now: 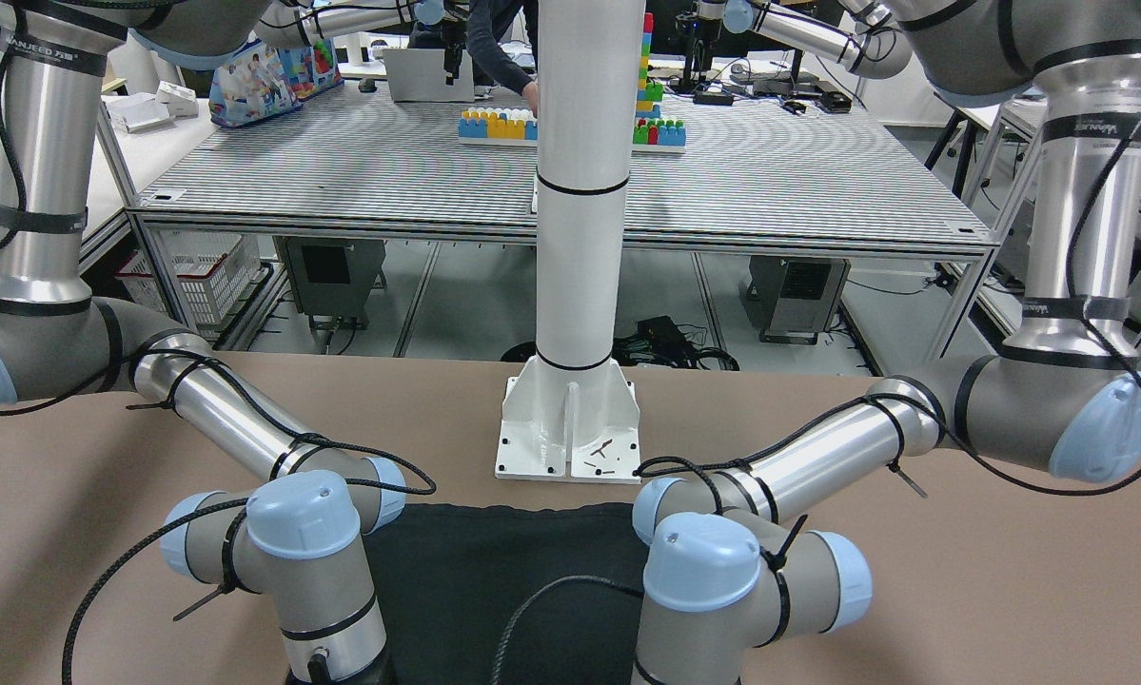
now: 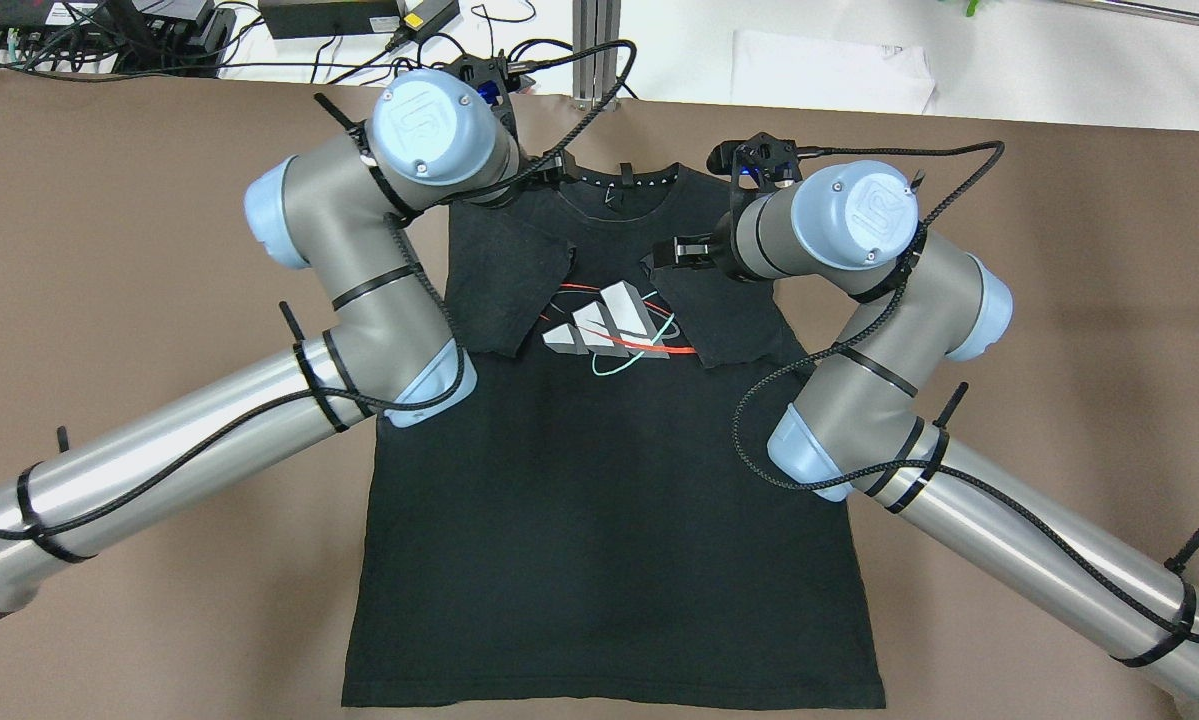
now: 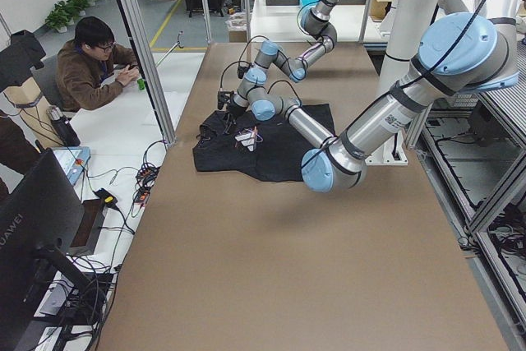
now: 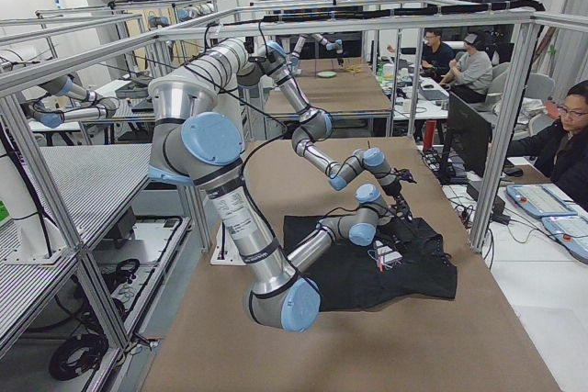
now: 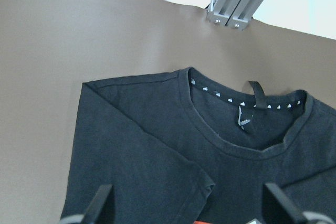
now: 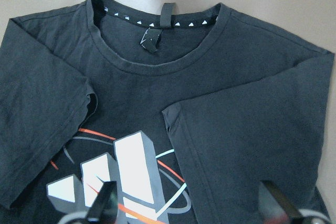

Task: Fold clothes
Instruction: 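Release the sleeves and move both grippers to the hem corners, then grasp both hem corners nearest the robot with both grippers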

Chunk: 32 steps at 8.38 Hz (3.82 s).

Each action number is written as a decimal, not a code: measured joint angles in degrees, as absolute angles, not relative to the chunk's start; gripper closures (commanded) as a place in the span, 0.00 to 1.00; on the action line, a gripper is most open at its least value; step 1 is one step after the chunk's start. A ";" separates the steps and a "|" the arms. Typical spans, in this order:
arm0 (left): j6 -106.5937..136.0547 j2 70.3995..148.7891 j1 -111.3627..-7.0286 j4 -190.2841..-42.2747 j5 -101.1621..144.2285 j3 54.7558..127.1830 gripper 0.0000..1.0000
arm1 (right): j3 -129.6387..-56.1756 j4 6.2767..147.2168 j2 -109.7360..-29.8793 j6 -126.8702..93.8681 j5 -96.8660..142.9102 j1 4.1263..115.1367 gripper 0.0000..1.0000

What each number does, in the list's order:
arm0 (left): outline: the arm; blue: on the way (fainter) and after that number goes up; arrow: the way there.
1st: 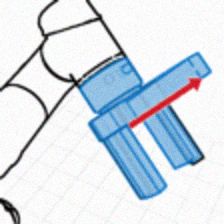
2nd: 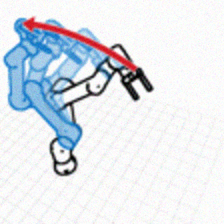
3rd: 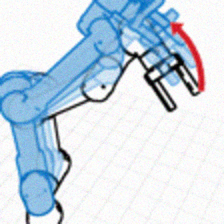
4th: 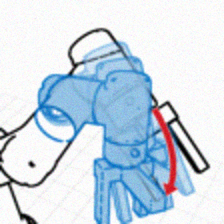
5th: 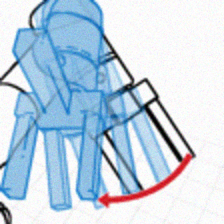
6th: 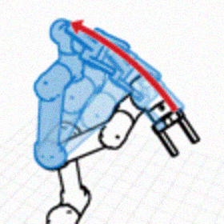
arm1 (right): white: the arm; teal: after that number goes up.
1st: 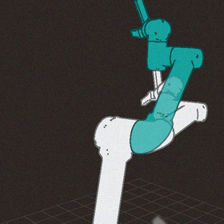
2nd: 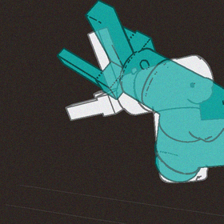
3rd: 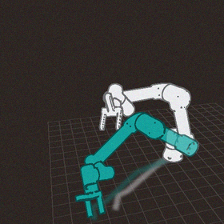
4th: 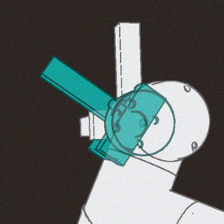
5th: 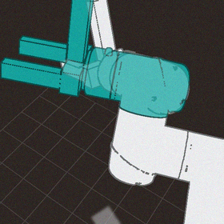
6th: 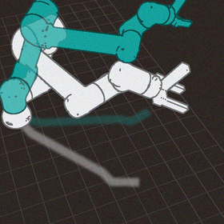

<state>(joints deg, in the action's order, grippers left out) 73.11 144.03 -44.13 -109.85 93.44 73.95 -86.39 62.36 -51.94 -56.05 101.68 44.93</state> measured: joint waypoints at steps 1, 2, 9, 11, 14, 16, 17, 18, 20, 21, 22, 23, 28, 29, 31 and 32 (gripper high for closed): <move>73.56 139.55 -44.12 -109.86 94.86 80.03 0.00 | -87.31 62.78 -52.27 -56.21 104.08 45.13 0.06; 75.54 134.67 -43.83 -109.84 96.57 86.46 0.00 | -89.33 64.20 -53.54 -56.41 106.87 45.26 0.06; 87.95 113.41 -33.30 -111.38 97.33 110.92 0.00 | -107.22 52.92 -82.75 -71.00 118.82 43.21 0.06; 88.93 107.15 -29.51 -112.47 95.22 116.99 0.00 | -106.86 41.41 -90.05 -76.68 118.78 39.55 0.06; 89.87 102.49 -24.86 -112.76 90.41 121.33 0.00 | -106.52 33.05 -96.70 -81.41 118.48 34.08 0.06; 90.01 102.07 -24.13 -112.66 89.36 121.60 0.00 | -106.48 32.08 -98.46 -81.99 117.34 29.91 0.06; 90.00 102.01 -24.01 -112.62 89.14 121.60 0.00 | -106.46 31.97 -98.89 -82.09 116.08 27.66 0.06; 89.92 101.98 -23.94 -112.60 88.74 121.50 0.00 | -106.45 31.93 -99.12 -82.14 114.36 25.37 0.06; 89.84 101.96 -23.70 -112.59 88.20 121.16 0.00 | -106.54 31.91 -99.50 -82.48 112.14 22.82 0.06; 89.82 101.96 -23.61 -112.59 88.08 121.09 0.00 | -106.58 31.88 -99.60 -83.94 111.81 22.27 0.09; 89.78 101.95 -23.59 -112.59 88.02 121.05 0.00 | -106.60 31.70 -99.67 -85.31 111.66 21.80 0.36; 89.72 101.95 -23.57 -112.58 88.00 120.99 0.00 | -106.67 31.57 -99.67 -86.09 111.57 21.47 0.84; 89.69 101.95 -23.46 -112.50 87.61 120.98 0.00 | -107.34 31.44 -99.62 -86.66 110.66 21.03 1.00; 89.76 101.95 -23.42 -112.50 87.27 121.05 0.00 | -107.65 31.45 -99.68 -86.63 110.65 21.09 1.00; 90.00 101.54 -22.48 -112.68 86.69 121.21 0.00 | -108.77 31.46 -99.76 -86.65 110.92 21.20 1.00; 90.21 100.41 -20.88 -113.77 86.03 121.60 0.00 | -109.24 31.43 -99.61 -86.65 111.11 21.20 1.00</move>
